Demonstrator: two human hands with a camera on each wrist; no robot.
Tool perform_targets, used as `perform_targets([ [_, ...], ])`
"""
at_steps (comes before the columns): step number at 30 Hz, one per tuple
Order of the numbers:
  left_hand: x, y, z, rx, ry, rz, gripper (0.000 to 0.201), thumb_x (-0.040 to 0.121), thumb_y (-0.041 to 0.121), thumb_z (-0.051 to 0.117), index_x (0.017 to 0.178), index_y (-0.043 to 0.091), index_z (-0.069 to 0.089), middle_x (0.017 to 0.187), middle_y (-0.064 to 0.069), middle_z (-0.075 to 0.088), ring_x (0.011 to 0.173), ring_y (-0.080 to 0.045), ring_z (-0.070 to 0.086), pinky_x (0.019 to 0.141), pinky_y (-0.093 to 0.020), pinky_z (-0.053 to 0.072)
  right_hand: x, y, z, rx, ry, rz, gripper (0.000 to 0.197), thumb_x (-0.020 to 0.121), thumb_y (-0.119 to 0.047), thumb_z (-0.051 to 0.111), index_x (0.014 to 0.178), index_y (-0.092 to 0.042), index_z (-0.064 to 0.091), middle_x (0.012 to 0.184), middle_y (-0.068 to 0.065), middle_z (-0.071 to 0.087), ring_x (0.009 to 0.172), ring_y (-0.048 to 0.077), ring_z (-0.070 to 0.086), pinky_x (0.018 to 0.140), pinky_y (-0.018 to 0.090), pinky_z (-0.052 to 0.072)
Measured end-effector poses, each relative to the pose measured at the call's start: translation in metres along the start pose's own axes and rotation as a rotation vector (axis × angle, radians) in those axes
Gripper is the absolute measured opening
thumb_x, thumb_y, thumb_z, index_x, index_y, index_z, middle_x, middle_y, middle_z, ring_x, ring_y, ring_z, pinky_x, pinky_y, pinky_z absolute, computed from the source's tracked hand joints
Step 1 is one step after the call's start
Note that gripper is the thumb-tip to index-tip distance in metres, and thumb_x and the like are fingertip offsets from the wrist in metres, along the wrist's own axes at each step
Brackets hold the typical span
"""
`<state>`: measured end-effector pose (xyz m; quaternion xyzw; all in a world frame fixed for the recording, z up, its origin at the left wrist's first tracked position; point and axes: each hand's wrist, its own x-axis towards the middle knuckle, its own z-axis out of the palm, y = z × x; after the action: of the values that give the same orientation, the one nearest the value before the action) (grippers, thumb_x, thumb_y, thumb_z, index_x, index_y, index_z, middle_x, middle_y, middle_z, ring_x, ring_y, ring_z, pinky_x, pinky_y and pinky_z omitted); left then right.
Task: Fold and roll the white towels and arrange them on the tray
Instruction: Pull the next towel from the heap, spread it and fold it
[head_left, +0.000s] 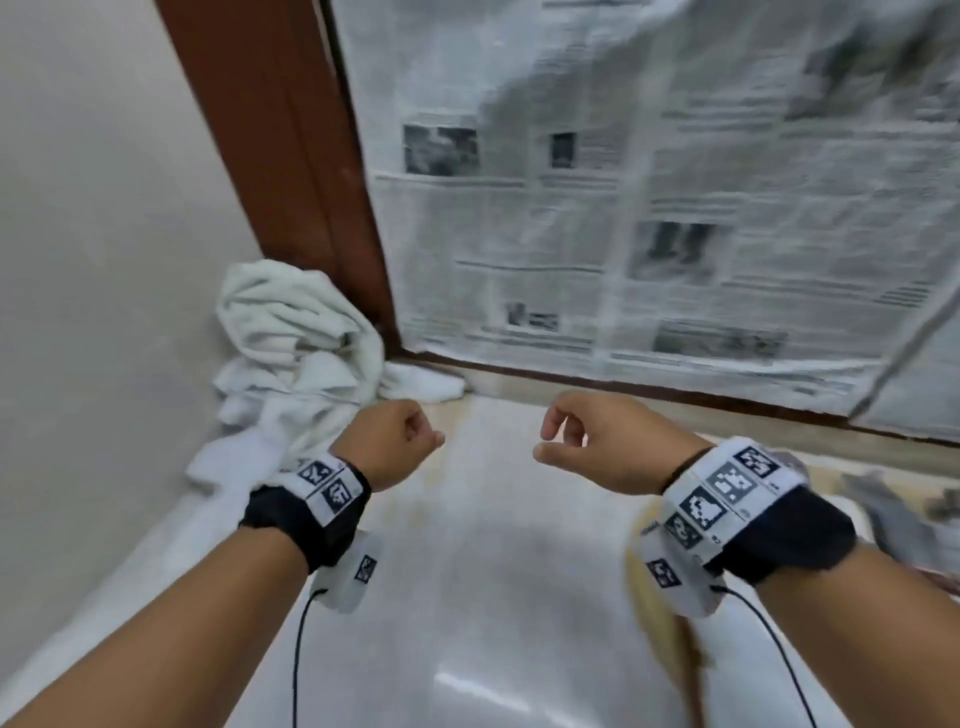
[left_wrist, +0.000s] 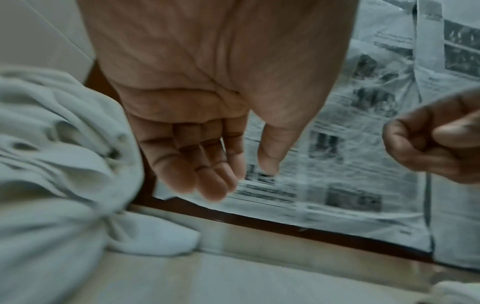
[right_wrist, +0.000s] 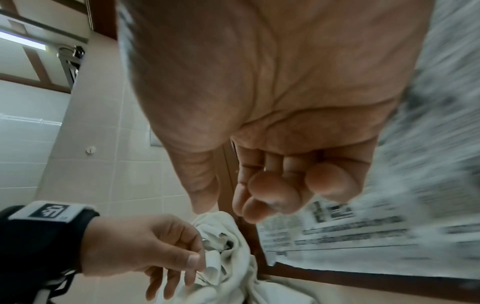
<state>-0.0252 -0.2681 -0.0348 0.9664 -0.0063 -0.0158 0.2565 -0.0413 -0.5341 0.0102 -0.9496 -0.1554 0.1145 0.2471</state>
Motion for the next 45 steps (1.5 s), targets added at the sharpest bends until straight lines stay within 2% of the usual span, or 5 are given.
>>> perform_targets([
  [9,0.046,-0.187,-0.078,0.108,0.103,-0.044,0.056,0.084,0.041,0.070,0.132,0.020,0.050,0.130,-0.009,0.044,0.120,-0.030,0.049,0.104,-0.038,0.040,0.170,-0.146,0.144,0.190,-0.070,0.222,0.027,0.084,-0.048,0.071,0.097,-0.028,0.058,0.094,-0.005,0.064,0.088,0.017,0.066,0.078,0.028,0.052],
  [26,0.152,-0.154,-0.124,0.558,0.094,0.433,0.078,0.087,0.048,0.060,0.151,0.028,0.022,0.164,-0.003,-0.013,0.150,-0.030,0.002,0.115,-0.050,0.021,0.254,-0.151,0.147,-0.046,0.050,0.451,0.042,0.095,-0.037,0.061,0.134,-0.022,0.053,0.137,0.003,0.054,0.117,0.021,0.058,0.094,0.028,0.046],
  [34,0.214,-0.203,-0.099,0.678,-0.224,0.139,0.127,0.054,0.099,0.044,0.155,0.033,0.006,0.150,-0.007,0.039,0.134,-0.033,0.038,0.104,-0.052,0.035,0.327,-0.092,0.171,-0.091,-0.076,0.353,0.066,0.098,-0.026,0.055,0.156,-0.017,0.023,0.164,0.006,0.016,0.142,0.027,0.037,0.114,0.036,0.034],
  [38,0.203,-0.211,-0.083,0.682,-0.189,0.192,0.111,0.050,0.104,0.033,0.140,0.039,0.042,0.137,0.000,0.048,0.122,-0.027,0.047,0.097,-0.048,0.038,0.345,-0.076,0.195,-0.055,-0.060,0.382,0.078,0.093,-0.034,0.060,0.156,-0.022,0.016,0.156,0.012,0.022,0.124,0.035,0.054,0.102,0.041,0.046],
  [45,0.166,-0.221,-0.080,0.678,-0.108,0.227,0.096,0.057,0.100,0.032,0.132,0.041,0.044,0.129,0.003,0.048,0.116,-0.024,0.044,0.094,-0.046,0.033,0.341,-0.087,0.195,-0.006,-0.043,0.423,0.017,0.099,-0.024,0.043,0.111,-0.018,0.053,0.116,0.010,0.065,0.099,0.028,0.062,0.076,0.031,0.043],
])
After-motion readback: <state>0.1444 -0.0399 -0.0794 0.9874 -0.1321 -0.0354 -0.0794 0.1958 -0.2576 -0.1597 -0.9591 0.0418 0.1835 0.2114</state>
